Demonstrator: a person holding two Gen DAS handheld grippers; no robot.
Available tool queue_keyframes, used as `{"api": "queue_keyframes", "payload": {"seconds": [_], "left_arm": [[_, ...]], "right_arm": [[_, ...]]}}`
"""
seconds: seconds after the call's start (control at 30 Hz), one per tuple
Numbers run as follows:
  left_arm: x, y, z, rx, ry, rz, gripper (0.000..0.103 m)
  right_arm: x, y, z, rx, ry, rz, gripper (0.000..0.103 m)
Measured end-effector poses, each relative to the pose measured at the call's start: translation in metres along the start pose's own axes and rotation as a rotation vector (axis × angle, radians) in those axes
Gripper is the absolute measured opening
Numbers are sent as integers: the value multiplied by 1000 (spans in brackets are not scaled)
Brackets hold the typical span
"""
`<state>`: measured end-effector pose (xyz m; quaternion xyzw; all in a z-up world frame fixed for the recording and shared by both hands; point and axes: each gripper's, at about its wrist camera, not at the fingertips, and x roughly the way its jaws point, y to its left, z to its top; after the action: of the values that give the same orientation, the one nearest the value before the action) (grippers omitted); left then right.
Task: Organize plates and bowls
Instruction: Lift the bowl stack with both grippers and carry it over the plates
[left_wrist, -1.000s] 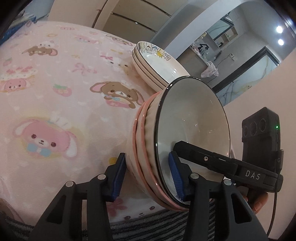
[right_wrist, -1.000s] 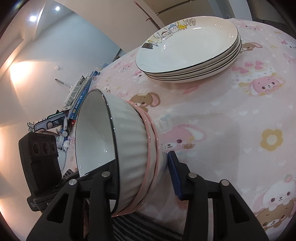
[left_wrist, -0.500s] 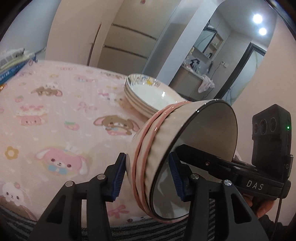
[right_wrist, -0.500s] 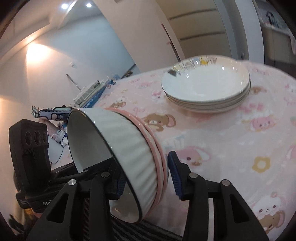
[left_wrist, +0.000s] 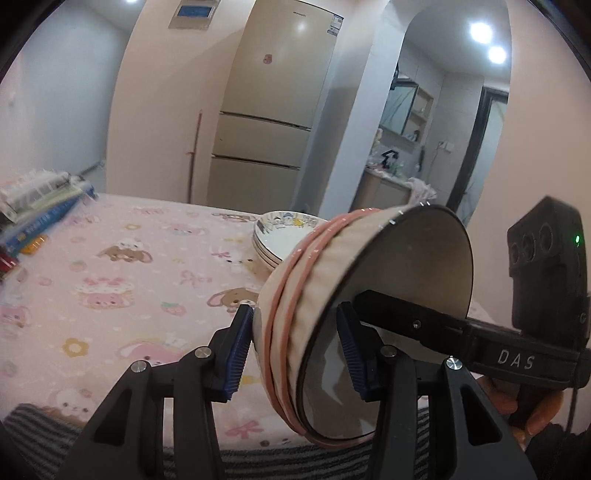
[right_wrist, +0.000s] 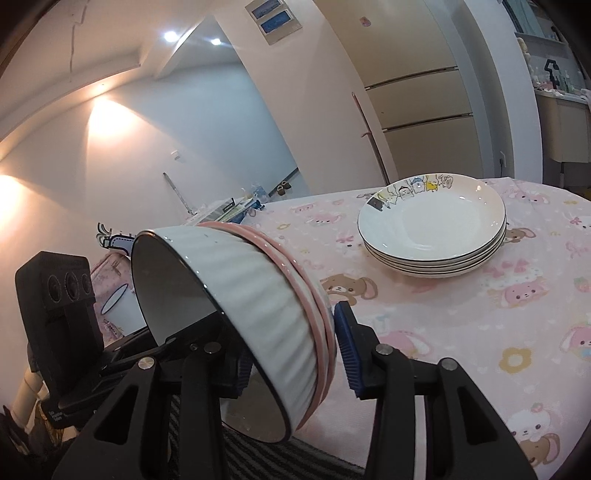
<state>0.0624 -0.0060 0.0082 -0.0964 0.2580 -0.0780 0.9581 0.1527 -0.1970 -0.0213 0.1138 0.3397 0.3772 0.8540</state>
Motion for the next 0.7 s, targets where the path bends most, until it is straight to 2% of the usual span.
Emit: {"api": "queue_keyframes", "payload": {"seconds": [0.07,0.13,0.33,0.37,0.47,0.57,0.7], "left_arm": [[-7,-4,0,7,-4,19,48],[-12,-1,3,-24,8,8,48],[-24,-2,19,-38,-16,-9,45],[-27,-5,25,-29,-31,3,42],[-31,-14,39,10,-72,22,43],[-32,-18,43,17,-93,22,41],[-25,-18,45,9,-76,2,39]], "right_arm": [[-3,1,0,19,3,13,40],[-7,5,1,25,3,13,40],[-26,21,15,-25,-66,-3,37],[-29,25,19,-41,-76,-14,37],[-28,34,22,-98,-83,-75,33],[-27,20,24,-25,-77,-39,29],[-29,6,24,19,-83,-11,29]]}}
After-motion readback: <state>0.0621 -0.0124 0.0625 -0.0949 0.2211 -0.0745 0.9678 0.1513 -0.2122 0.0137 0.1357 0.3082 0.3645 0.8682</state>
